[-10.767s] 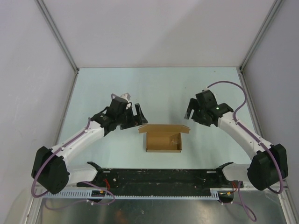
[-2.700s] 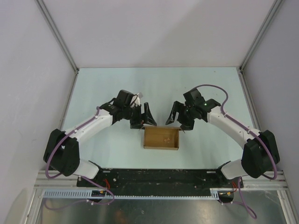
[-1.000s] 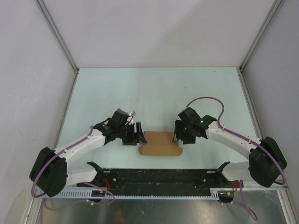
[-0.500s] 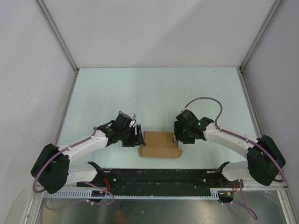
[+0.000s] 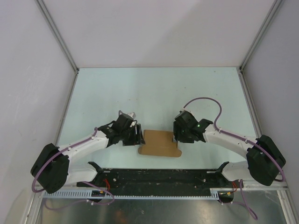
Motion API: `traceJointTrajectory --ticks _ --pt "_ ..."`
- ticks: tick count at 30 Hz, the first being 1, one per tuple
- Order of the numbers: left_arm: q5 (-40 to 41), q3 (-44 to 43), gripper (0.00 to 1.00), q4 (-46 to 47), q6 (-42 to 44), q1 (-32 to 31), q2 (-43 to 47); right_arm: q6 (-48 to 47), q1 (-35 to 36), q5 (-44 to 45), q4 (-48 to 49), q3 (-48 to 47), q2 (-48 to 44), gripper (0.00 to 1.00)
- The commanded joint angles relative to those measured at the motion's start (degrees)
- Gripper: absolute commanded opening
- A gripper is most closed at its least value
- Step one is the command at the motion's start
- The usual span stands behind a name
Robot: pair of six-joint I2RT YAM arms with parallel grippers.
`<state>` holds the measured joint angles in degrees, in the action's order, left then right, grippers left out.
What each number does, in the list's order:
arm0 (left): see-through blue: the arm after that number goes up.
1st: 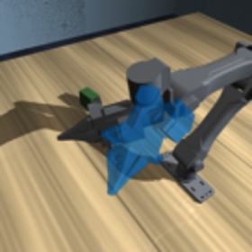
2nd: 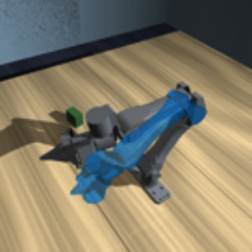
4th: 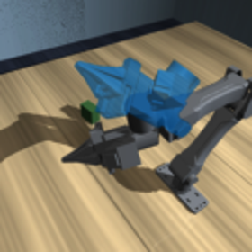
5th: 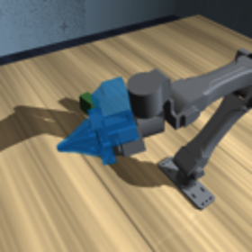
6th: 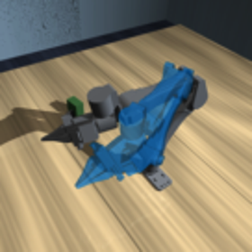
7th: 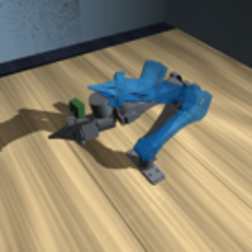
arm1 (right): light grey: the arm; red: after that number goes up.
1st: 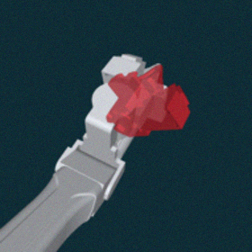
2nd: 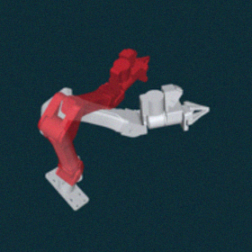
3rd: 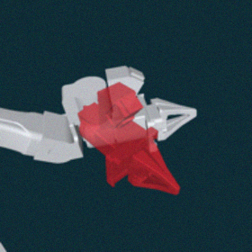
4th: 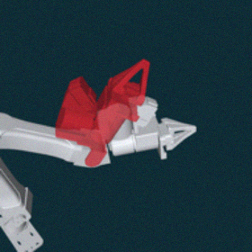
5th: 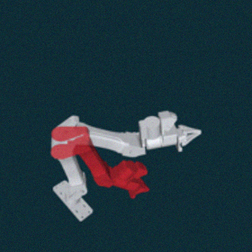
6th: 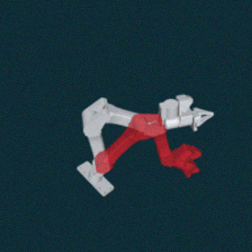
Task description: Fold the paper box
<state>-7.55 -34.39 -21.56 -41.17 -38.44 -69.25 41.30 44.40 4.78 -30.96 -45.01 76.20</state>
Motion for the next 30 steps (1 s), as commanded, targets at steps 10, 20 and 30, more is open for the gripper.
traceJointTrajectory --ticks 10,20,30 --pt "3.4 1.3 0.65 1.1 -0.8 -0.8 1.9 -1.0 0.9 2.8 1.1 0.6 -2.6 0.62" --pt "4.5 2.1 0.71 1.3 0.0 -1.0 11.0 -2.1 0.9 4.3 -3.1 0.9 -11.1 0.64" --pt "5.0 -3.5 0.70 2.8 5.4 -1.1 11.6 0.6 1.2 2.2 -2.3 3.4 -14.5 0.64"
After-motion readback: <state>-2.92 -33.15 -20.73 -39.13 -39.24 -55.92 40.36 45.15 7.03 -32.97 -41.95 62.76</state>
